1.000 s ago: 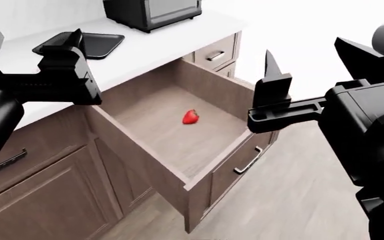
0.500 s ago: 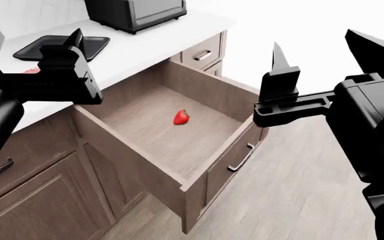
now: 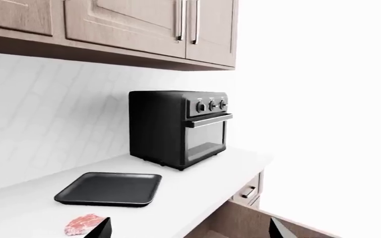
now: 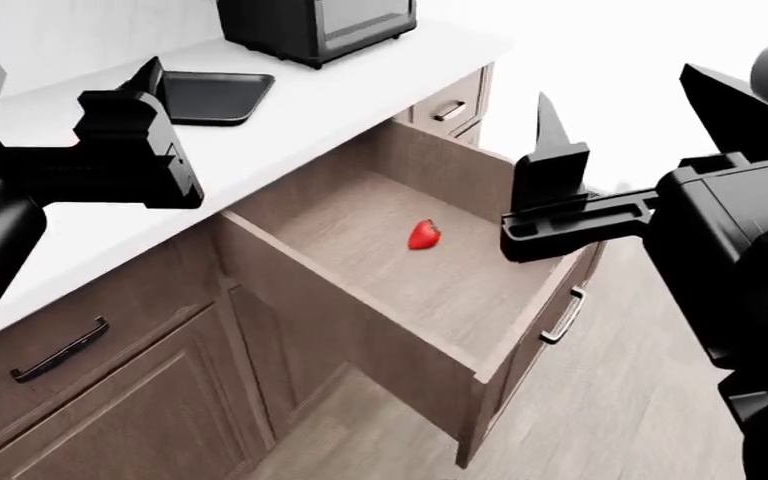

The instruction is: Close the right drawer.

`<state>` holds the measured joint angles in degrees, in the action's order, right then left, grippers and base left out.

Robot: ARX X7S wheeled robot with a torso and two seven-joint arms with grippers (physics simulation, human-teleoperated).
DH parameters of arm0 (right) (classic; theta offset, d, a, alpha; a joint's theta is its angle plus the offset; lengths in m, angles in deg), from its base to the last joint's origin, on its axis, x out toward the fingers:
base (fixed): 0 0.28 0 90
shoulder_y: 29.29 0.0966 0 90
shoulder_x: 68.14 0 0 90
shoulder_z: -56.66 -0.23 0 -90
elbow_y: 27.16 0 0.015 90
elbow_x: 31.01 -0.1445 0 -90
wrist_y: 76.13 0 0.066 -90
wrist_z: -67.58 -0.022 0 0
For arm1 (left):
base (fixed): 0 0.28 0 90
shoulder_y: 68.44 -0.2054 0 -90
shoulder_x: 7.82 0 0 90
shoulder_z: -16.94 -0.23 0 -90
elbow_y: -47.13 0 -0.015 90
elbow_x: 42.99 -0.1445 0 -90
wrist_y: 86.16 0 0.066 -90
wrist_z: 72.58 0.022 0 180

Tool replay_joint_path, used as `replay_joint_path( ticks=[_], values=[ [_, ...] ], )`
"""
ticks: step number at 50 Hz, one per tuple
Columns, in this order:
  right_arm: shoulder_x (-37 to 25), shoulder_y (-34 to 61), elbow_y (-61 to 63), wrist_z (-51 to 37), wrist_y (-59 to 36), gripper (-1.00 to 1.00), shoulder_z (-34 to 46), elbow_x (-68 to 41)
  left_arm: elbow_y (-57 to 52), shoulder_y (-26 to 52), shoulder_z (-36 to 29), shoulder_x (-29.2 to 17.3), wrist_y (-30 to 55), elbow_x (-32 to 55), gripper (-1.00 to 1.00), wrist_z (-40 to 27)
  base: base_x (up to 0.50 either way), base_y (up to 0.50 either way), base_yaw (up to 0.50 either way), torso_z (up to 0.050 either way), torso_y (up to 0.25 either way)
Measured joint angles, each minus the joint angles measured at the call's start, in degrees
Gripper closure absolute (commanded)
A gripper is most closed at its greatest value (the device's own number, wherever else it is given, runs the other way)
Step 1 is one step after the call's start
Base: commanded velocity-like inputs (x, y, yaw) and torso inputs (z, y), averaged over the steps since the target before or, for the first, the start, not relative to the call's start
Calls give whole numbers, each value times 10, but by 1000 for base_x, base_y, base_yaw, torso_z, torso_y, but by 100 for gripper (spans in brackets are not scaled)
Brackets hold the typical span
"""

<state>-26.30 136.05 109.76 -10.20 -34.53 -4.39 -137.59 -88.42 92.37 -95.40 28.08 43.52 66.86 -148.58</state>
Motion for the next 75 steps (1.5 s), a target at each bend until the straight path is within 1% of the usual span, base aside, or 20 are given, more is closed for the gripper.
replay_joint_path(
  ticks=[75],
  values=[
    [-7,-8,4,10,22,-100,2,2,-2,3,-4,-6,-10,-1,-100,6,0,0,-500,0,0]
  ],
)
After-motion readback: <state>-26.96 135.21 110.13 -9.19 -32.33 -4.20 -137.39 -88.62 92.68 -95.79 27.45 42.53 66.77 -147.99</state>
